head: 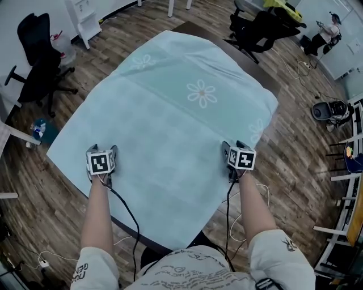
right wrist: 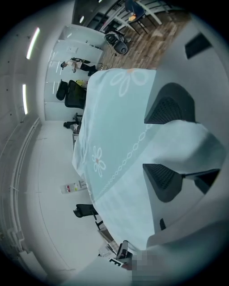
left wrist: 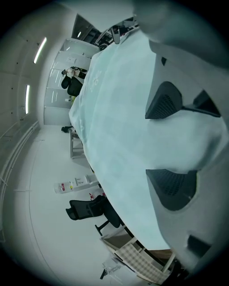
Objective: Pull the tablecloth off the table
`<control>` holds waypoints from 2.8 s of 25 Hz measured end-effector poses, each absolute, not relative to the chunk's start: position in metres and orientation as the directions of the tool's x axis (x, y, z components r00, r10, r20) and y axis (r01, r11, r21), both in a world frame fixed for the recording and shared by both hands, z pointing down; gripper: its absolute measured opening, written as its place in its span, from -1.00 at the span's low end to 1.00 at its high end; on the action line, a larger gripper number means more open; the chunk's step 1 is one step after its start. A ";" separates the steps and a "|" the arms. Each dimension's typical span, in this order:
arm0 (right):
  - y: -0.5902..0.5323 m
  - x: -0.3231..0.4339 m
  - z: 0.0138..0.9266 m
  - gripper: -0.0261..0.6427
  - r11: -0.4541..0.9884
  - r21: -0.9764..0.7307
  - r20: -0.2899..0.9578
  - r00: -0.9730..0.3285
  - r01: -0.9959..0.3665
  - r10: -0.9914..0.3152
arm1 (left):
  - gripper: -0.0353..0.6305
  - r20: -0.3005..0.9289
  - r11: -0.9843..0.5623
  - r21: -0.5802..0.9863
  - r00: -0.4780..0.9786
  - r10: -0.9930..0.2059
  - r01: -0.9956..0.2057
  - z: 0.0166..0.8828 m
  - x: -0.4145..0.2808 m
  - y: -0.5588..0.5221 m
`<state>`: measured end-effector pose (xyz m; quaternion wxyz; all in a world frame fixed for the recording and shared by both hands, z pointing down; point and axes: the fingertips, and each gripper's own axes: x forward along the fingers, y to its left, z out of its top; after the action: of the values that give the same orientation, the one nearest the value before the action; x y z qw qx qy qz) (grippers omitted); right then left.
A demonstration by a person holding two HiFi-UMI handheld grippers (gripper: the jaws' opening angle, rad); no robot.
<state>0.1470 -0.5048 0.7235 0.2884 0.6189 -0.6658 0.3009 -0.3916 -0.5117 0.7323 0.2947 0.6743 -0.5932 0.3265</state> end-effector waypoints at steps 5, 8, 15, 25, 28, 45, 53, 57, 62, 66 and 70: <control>-0.501 0.154 0.732 -0.12 0.045 -0.034 0.777 -0.055 -0.998 -0.627 | 0.14 0.780 -0.081 0.085 0.117 -0.615 -0.993 0.735 -0.390 -0.511; -0.503 0.153 0.732 -0.12 0.046 -0.046 0.791 -0.065 -0.998 -0.608 | 0.14 0.765 -0.080 0.102 0.130 -0.631 -0.992 0.735 -0.392 -0.512; -0.502 0.152 0.735 -0.12 0.057 -0.045 0.828 -0.069 -0.997 -0.556 | 0.14 0.771 -0.077 0.100 0.126 -0.624 -0.992 0.737 -0.395 -0.510; -0.501 0.137 0.735 -0.49 0.064 -0.033 0.864 -0.061 -0.997 -0.500 | -0.83 0.789 -0.114 0.073 0.127 -0.601 -0.991 0.734 -0.352 -0.506; -0.498 0.128 0.735 -0.83 0.082 0.013 0.873 -0.029 -0.997 -0.487 | -0.85 0.794 -0.136 0.054 0.125 -0.596 -0.989 0.734 -0.344 -0.505; -0.476 0.088 0.671 -0.88 0.135 -0.047 0.751 -0.124 -0.990 -0.649 | -0.86 0.620 -0.347 0.170 0.373 -0.690 -0.923 0.653 -0.247 -0.466; -0.443 0.042 0.618 -0.88 0.274 -0.109 0.664 -0.276 -0.955 -0.695 | -0.86 0.519 -0.383 0.150 0.402 -0.754 -0.911 0.586 -0.203 -0.434; -0.431 0.018 0.586 -0.88 0.371 -0.115 0.609 -0.360 -0.921 -0.706 | -0.86 0.455 -0.379 0.138 0.398 -0.797 -0.915 0.549 -0.191 -0.419; -0.419 -0.008 0.531 -0.88 0.474 -0.114 0.514 -0.460 -0.873 -0.723 | -0.86 0.372 -0.383 0.104 0.393 -0.841 -0.918 0.502 -0.180 -0.405; -0.407 -0.023 0.490 -0.88 0.543 -0.113 0.444 -0.532 -0.832 -0.721 | -0.86 0.299 -0.372 0.087 0.381 -0.875 -0.924 0.463 -0.171 -0.393; -0.395 -0.036 0.444 -0.88 0.605 -0.106 0.355 -0.599 -0.789 -0.718 | -0.86 0.240 -0.360 0.032 0.356 -0.903 -0.933 0.422 -0.164 -0.383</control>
<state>-0.0363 -0.3951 0.4436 0.1393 0.4257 -0.8850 0.1271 -0.1644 -0.3825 0.4221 0.0813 0.8195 -0.5600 0.0908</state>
